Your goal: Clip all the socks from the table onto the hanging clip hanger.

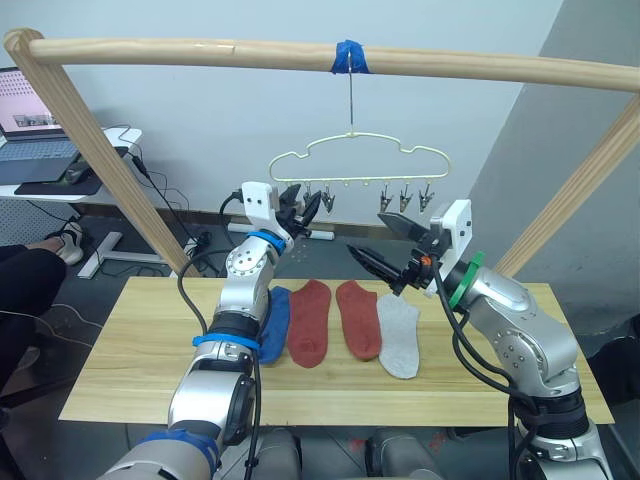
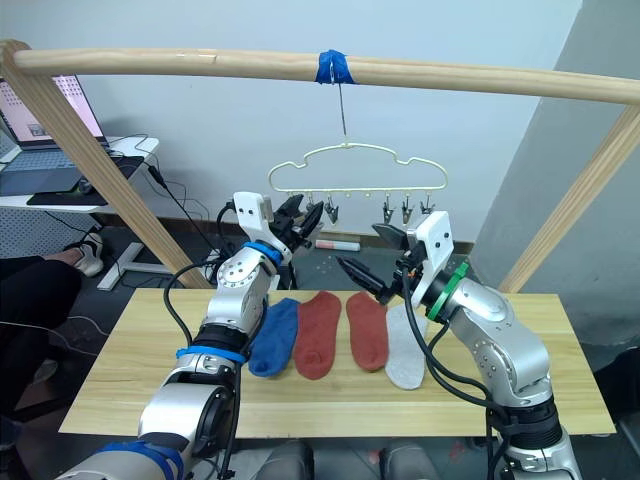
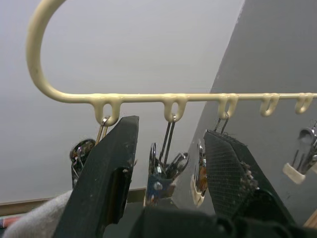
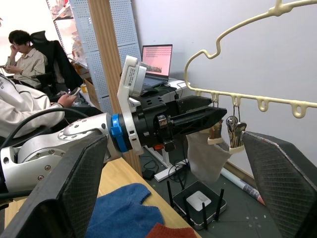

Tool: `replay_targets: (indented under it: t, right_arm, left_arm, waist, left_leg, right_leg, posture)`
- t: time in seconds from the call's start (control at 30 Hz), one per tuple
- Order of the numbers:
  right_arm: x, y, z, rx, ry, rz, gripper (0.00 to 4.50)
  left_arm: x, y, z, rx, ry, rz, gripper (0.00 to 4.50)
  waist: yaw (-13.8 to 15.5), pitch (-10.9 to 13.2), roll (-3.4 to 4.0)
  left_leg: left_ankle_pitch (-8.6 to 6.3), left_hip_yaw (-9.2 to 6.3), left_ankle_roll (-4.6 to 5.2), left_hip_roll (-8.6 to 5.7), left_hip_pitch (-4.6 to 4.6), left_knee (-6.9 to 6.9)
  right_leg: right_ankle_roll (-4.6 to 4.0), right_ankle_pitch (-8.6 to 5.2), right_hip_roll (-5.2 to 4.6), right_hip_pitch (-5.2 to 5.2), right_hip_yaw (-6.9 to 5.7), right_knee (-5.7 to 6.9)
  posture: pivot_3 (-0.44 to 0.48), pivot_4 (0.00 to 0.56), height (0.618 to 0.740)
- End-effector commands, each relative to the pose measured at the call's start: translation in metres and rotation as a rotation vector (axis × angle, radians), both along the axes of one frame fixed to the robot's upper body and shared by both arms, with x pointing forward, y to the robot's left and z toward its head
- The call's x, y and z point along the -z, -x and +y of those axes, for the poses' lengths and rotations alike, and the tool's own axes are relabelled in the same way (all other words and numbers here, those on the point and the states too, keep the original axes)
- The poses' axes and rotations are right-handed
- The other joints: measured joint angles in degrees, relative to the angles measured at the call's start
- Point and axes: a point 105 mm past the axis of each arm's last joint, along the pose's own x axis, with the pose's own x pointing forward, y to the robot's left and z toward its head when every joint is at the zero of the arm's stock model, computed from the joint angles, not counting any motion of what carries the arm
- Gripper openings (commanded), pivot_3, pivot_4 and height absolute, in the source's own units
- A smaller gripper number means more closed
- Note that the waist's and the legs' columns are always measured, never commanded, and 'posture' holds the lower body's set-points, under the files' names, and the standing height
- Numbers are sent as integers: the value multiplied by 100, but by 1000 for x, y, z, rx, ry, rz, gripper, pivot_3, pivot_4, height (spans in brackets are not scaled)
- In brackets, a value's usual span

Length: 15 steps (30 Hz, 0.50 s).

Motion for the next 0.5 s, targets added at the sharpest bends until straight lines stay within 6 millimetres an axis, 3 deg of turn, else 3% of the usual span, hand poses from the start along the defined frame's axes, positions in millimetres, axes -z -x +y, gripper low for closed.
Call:
replay_targets:
  t: [0.03, 0.23, 0.33, 0.5]
  right_arm:
    - [-17, 6, 1, -10, -14, -72, 4500]
    - [-16, 7, 1, -8, -14, -70, 4500]
    - [-16, 8, 0, -6, -14, -68, 4500]
    - [-15, 8, 1, -11, -12, -64, 4500]
  left_arm:
    - [-11, 3, 3, -5, -1, -48, 2357]
    - [-16, 16, 6, 1, 2, -77, 2357]
    - [-6, 31, 7, 17, -18, -53, 2357]
    - [12, 39, 9, 7, -29, 3, 2357]
  waist:
    - [0, 0, 0]
    - [-2, 5, 0]
    - [-13, 6, 2]
    - [-10, 10, 3]
  left_leg:
    - [0, 0, 0, 0, 0, 0]
    - [0, -1, 0, 1, -1, -1]
    - [0, 0, 0, 2, 0, -1]
    - [0, -3, 0, 3, 1, 0]
  right_leg:
    - [0, 0, 0, 0, 0, 0]
    - [0, 0, 0, 0, 0, -1]
    - [-2, 1, 0, 1, 3, -3]
    - [-1, 0, 0, 3, 0, -3]
  posture:
    - [-66, 132, 740]
    - [-67, 135, 740]
    - [-66, 138, 740]
    - [-59, 138, 740]
